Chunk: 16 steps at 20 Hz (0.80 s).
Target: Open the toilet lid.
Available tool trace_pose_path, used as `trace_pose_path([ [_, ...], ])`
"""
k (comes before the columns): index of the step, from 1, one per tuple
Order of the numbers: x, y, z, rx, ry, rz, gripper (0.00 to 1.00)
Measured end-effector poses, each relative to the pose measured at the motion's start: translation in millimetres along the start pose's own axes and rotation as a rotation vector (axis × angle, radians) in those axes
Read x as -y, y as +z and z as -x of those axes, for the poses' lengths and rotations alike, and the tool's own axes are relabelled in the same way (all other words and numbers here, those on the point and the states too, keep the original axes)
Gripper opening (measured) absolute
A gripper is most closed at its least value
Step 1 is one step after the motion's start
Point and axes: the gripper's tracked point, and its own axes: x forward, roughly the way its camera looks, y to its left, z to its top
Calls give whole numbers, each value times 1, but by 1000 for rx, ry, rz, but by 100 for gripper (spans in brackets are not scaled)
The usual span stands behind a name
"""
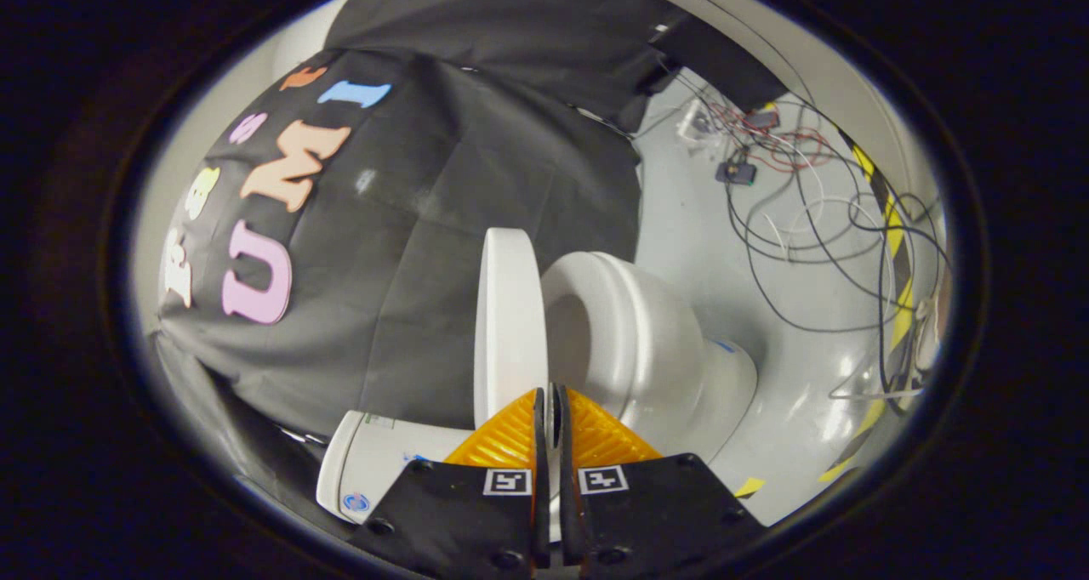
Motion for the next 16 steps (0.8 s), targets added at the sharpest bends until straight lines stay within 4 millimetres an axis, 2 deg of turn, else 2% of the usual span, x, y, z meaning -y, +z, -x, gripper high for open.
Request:
trace_pose_path([
  [5, -51, 3, 14, 8, 80, 116, 6],
  [10, -103, -8, 29, -27, 163, 292, 6],
  [16, -151, -25, 40, -56, 286, 474, 7],
])
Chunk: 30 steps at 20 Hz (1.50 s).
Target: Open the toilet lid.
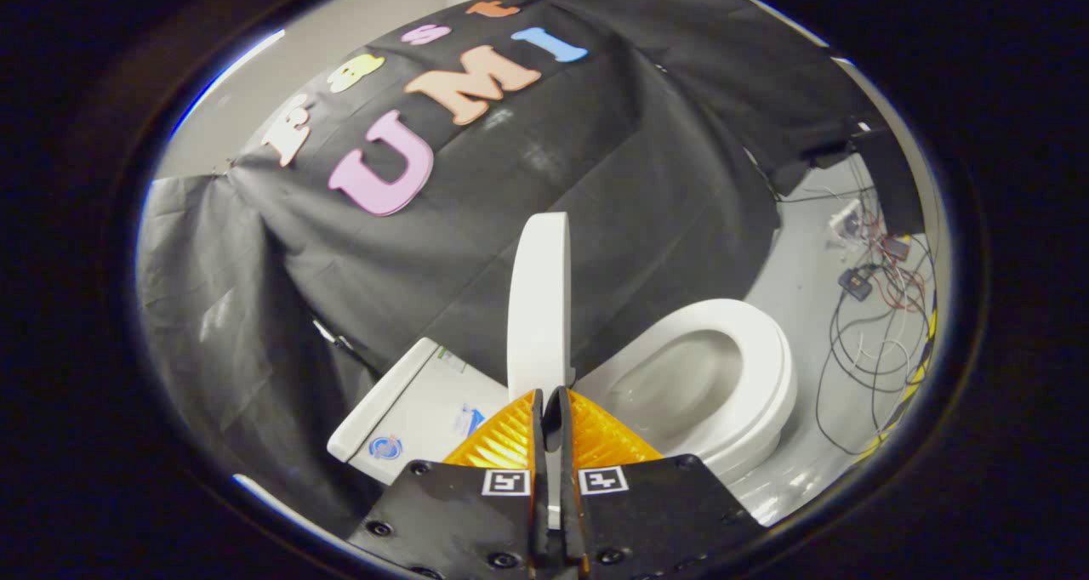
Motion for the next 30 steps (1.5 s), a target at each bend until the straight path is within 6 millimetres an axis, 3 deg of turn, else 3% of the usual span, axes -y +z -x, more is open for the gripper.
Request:
trace_pose_path([
  [7, -75, -3, -19, -69, 135, 223, 13],
  [13, -133, -33, -24, -98, 257, 258, 13],
  [19, -169, -56, -31, -113, 324, 253, 13],
  [25, -205, -94, -47, -151, 354, 378, 13],
  [30, -215, -105, -49, -160, 350, 423, 13],
])
